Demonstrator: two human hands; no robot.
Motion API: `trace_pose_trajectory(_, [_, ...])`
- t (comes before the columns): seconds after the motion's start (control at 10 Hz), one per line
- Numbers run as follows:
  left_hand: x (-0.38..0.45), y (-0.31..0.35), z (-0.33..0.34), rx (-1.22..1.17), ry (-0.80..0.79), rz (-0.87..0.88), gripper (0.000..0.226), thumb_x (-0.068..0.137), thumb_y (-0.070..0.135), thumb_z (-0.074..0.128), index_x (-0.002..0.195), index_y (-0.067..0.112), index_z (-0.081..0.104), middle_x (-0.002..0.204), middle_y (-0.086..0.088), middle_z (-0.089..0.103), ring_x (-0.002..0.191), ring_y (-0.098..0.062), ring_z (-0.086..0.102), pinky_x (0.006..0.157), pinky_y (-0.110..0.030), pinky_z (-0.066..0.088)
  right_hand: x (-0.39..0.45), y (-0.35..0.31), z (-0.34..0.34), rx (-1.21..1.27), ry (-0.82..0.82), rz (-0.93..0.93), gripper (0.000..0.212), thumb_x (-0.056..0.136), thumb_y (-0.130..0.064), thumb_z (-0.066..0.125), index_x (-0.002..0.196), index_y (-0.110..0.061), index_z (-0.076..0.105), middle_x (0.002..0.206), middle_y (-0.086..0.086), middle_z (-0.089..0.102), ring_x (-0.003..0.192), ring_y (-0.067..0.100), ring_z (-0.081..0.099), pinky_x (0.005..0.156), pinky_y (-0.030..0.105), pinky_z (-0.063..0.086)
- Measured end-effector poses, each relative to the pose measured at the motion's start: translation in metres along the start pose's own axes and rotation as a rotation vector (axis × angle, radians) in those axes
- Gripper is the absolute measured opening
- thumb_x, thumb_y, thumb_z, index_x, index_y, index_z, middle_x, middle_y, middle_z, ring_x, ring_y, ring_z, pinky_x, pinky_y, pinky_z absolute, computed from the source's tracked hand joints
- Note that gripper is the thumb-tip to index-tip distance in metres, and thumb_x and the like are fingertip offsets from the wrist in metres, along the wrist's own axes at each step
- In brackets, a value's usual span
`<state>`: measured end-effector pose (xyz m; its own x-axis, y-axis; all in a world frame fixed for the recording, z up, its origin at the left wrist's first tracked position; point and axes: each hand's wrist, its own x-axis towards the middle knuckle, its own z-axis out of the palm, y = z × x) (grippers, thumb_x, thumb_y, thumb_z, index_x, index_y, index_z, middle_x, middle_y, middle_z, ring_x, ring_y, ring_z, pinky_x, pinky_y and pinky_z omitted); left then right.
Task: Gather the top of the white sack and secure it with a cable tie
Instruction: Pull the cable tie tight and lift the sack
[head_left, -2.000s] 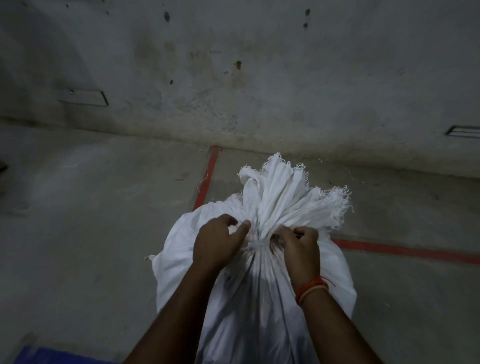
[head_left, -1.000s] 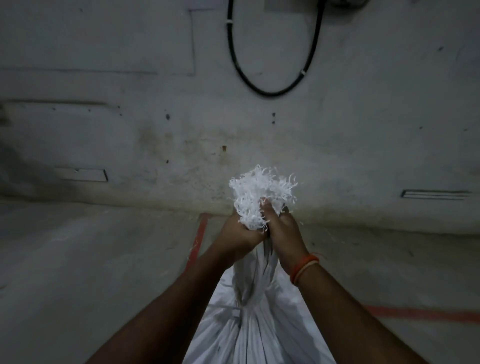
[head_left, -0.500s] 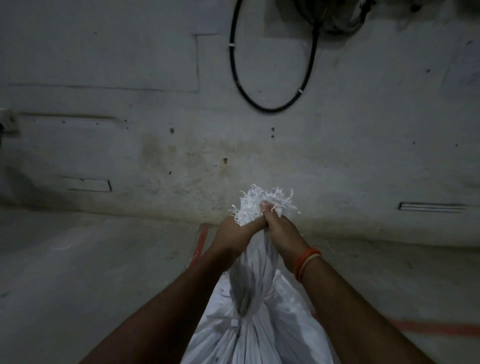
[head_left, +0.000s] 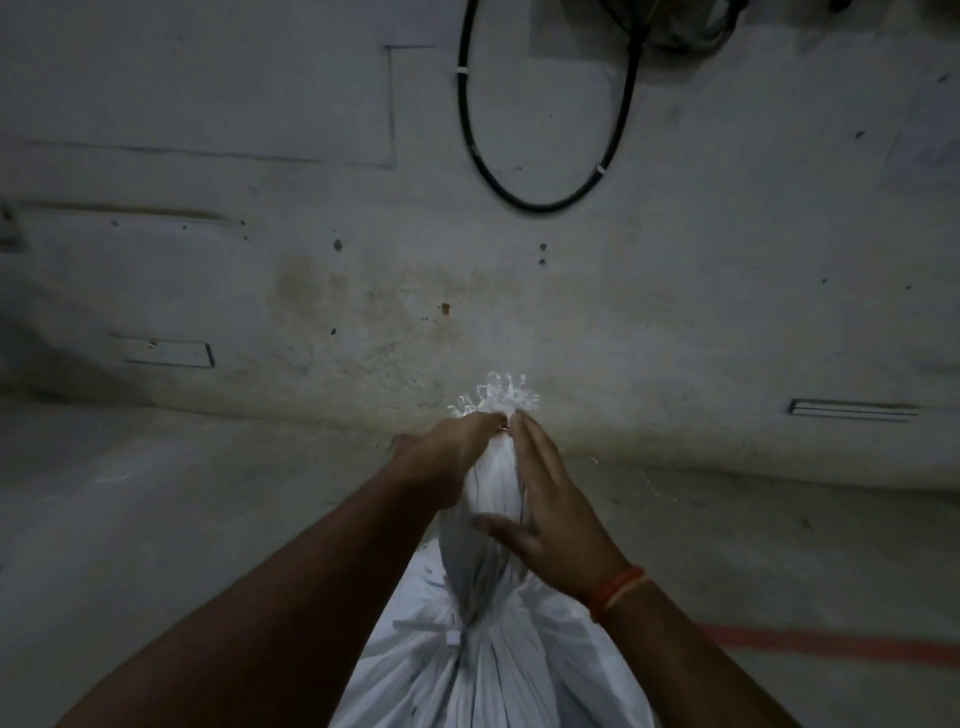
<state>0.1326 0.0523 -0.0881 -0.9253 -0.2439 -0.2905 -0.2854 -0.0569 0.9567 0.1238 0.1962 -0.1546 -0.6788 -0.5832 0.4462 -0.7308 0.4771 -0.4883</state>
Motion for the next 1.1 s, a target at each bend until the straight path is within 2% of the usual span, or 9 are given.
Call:
trace_pose_trajectory(0.2, [0.030,-0.010,-0.010,0.115,-0.050,-0.051,0.055,0.090,0.051,0.055,0.127,0.010,0.062,0.123,-0.016,0.068,0.106,-0.028,0.067,0.097,-0.043,0.053,0.027,0.014,-0.014,-0.071,-0.055,-0.075,0.062,0.083,-0.051,0.069,0.131,-0.013,0.059,0.122,0.005,0.063,0.111,0.015,0.057,0.090,0.019,0.041])
trace_pose_trajectory(0.3, [0.031,-0.010,-0.007,0.203,-0.139,-0.041,0.088,0.071,0.076,0.055,0.130,0.011,0.062,0.126,-0.015,0.067,0.114,-0.032,0.064,0.106,-0.049,0.047,0.031,0.021,-0.016,-0.065,-0.052,-0.068,0.037,0.087,-0.046,0.066,0.097,-0.010,0.069,0.091,0.003,0.067,0.080,0.010,0.059,0.071,0.023,0.044])
trace_pose_trajectory(0.4, [0.031,-0.013,-0.009,0.257,-0.184,0.036,0.117,0.058,0.093,0.049,0.145,0.015,0.049,0.153,-0.013,0.047,0.137,-0.032,0.048,0.118,-0.050,0.034,0.031,0.024,-0.018,0.031,-0.073,-0.033,0.025,0.091,-0.039,0.065,0.087,-0.015,0.071,0.080,-0.006,0.066,0.069,-0.005,0.056,0.065,0.013,0.041])
trace_pose_trajectory(0.5, [0.023,-0.017,-0.017,0.393,-0.029,0.109,0.134,0.048,0.107,0.036,0.143,0.014,0.050,0.150,-0.014,0.050,0.132,-0.033,0.053,0.112,-0.052,0.040,0.032,0.027,-0.021,0.173,-0.101,0.038,0.024,0.091,-0.038,0.066,0.079,-0.017,0.070,0.075,-0.003,0.069,0.066,-0.002,0.062,0.064,0.020,0.047])
trace_pose_trajectory(0.6, [0.002,-0.036,-0.031,0.484,0.273,0.474,0.113,0.065,0.094,0.045,0.146,0.015,0.032,0.148,-0.011,0.043,0.128,-0.027,0.051,0.105,-0.047,0.047,0.036,0.031,-0.021,0.261,-0.142,0.085,0.027,0.090,-0.039,0.067,0.078,-0.015,0.071,0.075,0.002,0.074,0.067,0.009,0.068,0.065,0.030,0.052])
trace_pose_trajectory(0.7, [-0.021,-0.063,-0.045,0.683,0.259,0.956,0.088,0.080,0.069,0.064,0.147,0.023,0.029,0.152,-0.003,0.031,0.136,-0.019,0.041,0.105,-0.039,0.045,0.038,0.031,-0.021,0.377,-0.192,0.138,0.029,0.089,-0.040,0.068,0.078,-0.013,0.072,0.074,0.001,0.072,0.066,0.012,0.065,0.064,0.031,0.051])
trace_pose_trajectory(0.8, [-0.009,-0.082,-0.048,0.829,0.030,0.971,0.091,0.079,0.067,0.068,0.152,0.029,0.029,0.162,0.000,0.021,0.149,-0.018,0.026,0.116,-0.046,0.038,0.038,0.030,-0.018,0.487,-0.233,0.194,0.023,0.089,-0.039,0.068,0.087,-0.017,0.076,0.085,0.006,0.078,0.076,0.016,0.072,0.072,0.037,0.056])
trace_pose_trajectory(1.0, [0.014,-0.077,-0.038,0.680,-0.076,0.897,0.044,0.091,0.036,0.069,0.131,0.022,0.059,0.116,0.024,0.060,0.109,0.019,0.051,0.092,-0.004,0.040,0.035,0.032,-0.013,0.624,-0.210,0.309,0.028,0.093,-0.043,0.059,0.091,-0.022,0.078,0.090,0.005,0.079,0.085,0.018,0.074,0.083,0.040,0.057])
trace_pose_trajectory(1.1, [0.020,-0.072,-0.035,0.712,-0.068,0.754,0.036,0.093,0.045,0.065,0.120,0.023,0.065,0.108,0.011,0.068,0.095,0.006,0.062,0.084,-0.017,0.049,0.034,0.033,-0.009,0.727,-0.193,0.388,0.038,0.092,-0.050,0.055,0.096,-0.020,0.079,0.097,0.009,0.079,0.094,0.024,0.075,0.087,0.038,0.059])
